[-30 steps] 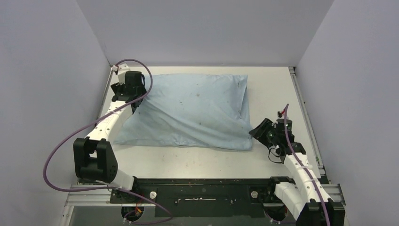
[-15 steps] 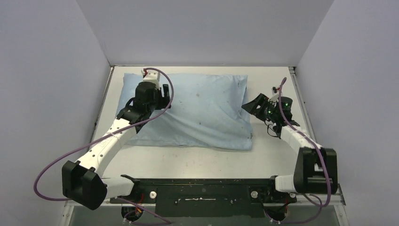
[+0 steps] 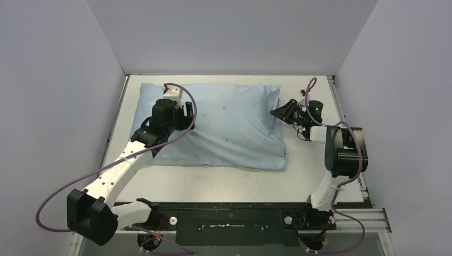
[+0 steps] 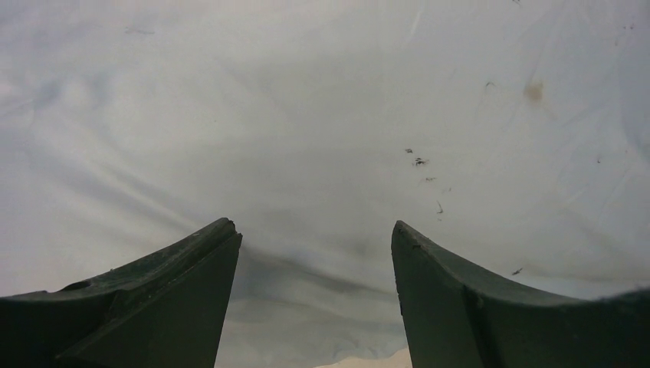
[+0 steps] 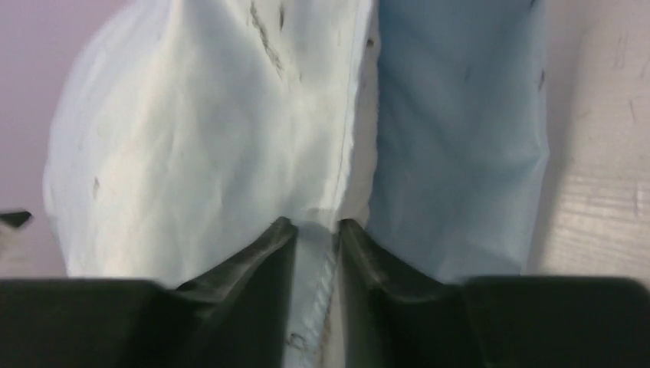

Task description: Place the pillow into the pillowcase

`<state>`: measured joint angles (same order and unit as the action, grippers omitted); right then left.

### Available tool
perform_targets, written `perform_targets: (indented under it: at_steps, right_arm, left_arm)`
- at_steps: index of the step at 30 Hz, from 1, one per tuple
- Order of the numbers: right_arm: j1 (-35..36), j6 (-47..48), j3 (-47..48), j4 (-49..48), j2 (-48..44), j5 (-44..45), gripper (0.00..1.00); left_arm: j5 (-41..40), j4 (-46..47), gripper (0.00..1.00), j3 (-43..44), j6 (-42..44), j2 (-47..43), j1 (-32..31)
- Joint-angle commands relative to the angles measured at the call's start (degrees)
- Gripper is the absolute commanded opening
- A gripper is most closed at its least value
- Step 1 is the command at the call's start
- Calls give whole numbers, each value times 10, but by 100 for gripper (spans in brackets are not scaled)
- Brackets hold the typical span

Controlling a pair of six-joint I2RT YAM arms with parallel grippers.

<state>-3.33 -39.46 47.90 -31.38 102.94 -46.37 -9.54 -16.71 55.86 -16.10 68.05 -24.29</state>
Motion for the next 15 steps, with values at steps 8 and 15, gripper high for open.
perform_targets:
  at_steps: [8, 15]
  right_arm:
    - [-15, 56, 146, -3, 14, 122, 0]
    - [-22, 73, 181, 1, 109, 146, 0]
  left_arm:
    - [-182, 2, 71, -31, 0, 23, 4]
    - [-198, -20, 73, -44, -23, 70, 37]
